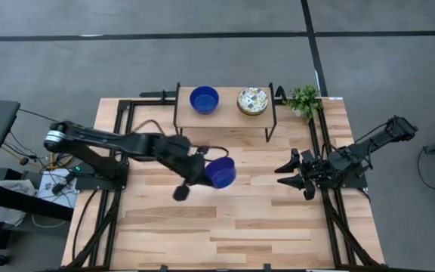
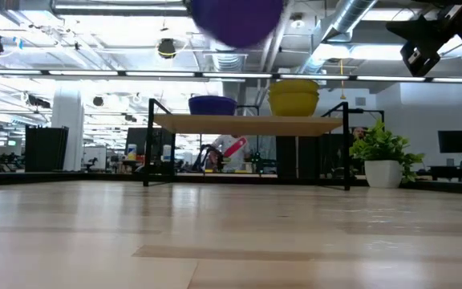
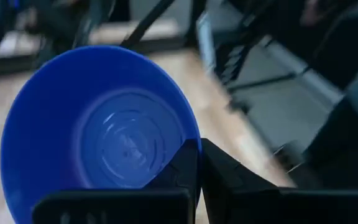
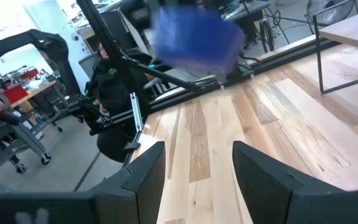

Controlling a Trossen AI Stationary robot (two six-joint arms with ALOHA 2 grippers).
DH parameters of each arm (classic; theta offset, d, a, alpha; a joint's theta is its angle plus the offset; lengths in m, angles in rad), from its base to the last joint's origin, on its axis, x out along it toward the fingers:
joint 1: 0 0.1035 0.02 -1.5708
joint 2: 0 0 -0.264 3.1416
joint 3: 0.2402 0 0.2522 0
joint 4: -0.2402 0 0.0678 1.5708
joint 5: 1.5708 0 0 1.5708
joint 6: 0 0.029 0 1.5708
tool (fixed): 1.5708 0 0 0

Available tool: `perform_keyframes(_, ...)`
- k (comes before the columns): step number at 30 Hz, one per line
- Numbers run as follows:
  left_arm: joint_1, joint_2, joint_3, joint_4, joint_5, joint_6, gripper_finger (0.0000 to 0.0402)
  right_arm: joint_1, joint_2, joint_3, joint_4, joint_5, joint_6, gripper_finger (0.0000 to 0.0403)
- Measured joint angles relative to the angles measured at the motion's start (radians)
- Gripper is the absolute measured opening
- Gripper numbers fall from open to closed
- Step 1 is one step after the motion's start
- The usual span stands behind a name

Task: Pick & Place Mini bowls
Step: Stack the blue bowl on top of the stacked blue bowl on the shelf

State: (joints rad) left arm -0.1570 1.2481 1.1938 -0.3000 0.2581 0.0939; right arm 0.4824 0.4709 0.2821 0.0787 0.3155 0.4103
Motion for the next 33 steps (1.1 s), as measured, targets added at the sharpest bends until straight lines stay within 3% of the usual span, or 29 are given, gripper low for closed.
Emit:
perform_keyframes(8, -0.002, -0.087, 0.0, 0.158, 0.249, -0.056, 0.0006, 0.0, 0.0, 0.0, -0.008, 0.0, 0.0, 0.0177)
perform_keyframes(14, 0.002, -0.057, -0.001, 0.176, 0.269, -0.077, 0.0006, 0.0, 0.0, 0.0, -0.014, 0.0, 0.0, 0.0177)
perform_keyframes(16, 0.002, -0.046, -0.002, 0.173, 0.182, -0.077, 0.0006, 0.0, 0.0, 0.0, -0.014, 0.0, 0.0, 0.0178)
perform_keyframes(24, 0.003, -0.052, -0.001, 0.1, -0.398, 0.1, 0.0006, 0.0, 0.0, 0.0, -0.014, 0.0, 0.0, 0.0176)
perform_keyframes(33, 0.047, -0.092, -0.001, 0.106, -0.755, 0.354, 0.0006, 0.0, 0.0, 0.0, -0.014, 0.0, 0.0, 0.0176)
